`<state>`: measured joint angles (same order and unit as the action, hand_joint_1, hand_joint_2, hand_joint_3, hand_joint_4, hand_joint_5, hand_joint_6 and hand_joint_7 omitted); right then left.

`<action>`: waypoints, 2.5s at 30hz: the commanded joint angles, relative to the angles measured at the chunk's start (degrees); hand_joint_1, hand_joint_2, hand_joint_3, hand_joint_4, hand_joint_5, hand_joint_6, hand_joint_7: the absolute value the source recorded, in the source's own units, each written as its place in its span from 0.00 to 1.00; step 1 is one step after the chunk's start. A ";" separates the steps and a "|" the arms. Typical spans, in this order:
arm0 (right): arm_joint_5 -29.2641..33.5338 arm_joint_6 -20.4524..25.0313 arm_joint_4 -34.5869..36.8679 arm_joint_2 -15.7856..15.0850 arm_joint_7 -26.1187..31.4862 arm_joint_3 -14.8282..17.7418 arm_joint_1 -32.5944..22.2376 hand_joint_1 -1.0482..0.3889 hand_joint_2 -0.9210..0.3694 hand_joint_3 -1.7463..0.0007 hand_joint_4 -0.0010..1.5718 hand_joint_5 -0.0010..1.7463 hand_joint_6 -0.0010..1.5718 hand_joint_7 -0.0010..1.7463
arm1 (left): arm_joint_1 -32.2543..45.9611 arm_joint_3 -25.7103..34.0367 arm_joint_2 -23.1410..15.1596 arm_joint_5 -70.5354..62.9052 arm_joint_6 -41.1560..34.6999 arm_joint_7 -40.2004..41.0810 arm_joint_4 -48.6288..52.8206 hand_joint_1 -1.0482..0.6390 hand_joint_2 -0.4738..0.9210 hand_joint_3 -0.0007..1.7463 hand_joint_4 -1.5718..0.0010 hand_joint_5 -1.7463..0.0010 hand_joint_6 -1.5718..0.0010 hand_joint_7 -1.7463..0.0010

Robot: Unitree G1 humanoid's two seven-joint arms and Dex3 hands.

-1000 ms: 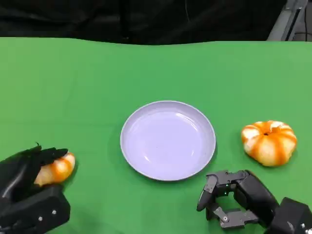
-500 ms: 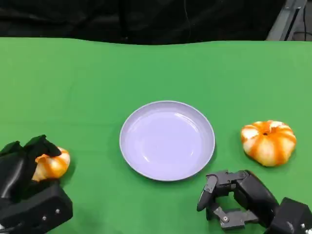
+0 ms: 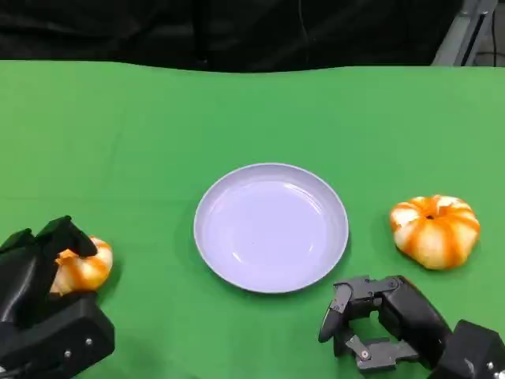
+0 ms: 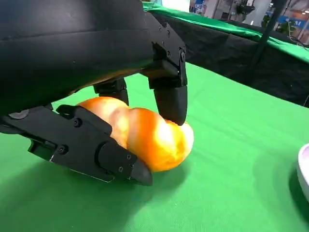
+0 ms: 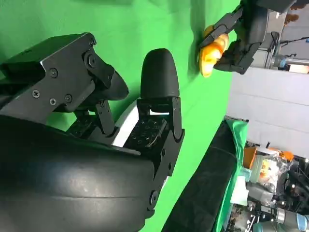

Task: Grasp the bread from the table and place it into the plate.

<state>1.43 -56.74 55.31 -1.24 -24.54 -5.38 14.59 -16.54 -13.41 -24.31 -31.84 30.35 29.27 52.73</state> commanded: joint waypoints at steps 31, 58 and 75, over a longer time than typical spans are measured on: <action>-0.46 -0.29 0.19 -0.67 -0.08 0.30 0.17 0.86 0.27 0.38 0.64 0.79 0.62 0.62 | 4.52 0.87 -1.76 -0.96 2.45 2.82 -8.10 0.60 0.97 0.00 0.70 0.00 0.73 0.09; -0.41 -0.42 0.19 -0.41 0.01 0.26 0.20 0.87 0.28 0.37 0.64 0.79 0.62 0.62 | 11.44 3.77 -2.30 -3.58 -1.46 1.75 -25.25 0.61 0.96 0.00 0.69 0.00 0.69 0.14; 0.10 0.43 -0.32 -0.06 0.78 -0.17 0.01 0.86 0.28 0.37 0.63 0.80 0.62 0.62 | 10.68 3.34 -1.04 -4.96 -0.29 -1.23 -32.72 0.60 0.96 0.00 0.68 0.00 0.65 0.20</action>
<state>1.57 -56.48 55.25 -0.88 -24.04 -5.60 14.61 -5.22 -9.93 -24.97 -36.72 29.46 29.17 21.16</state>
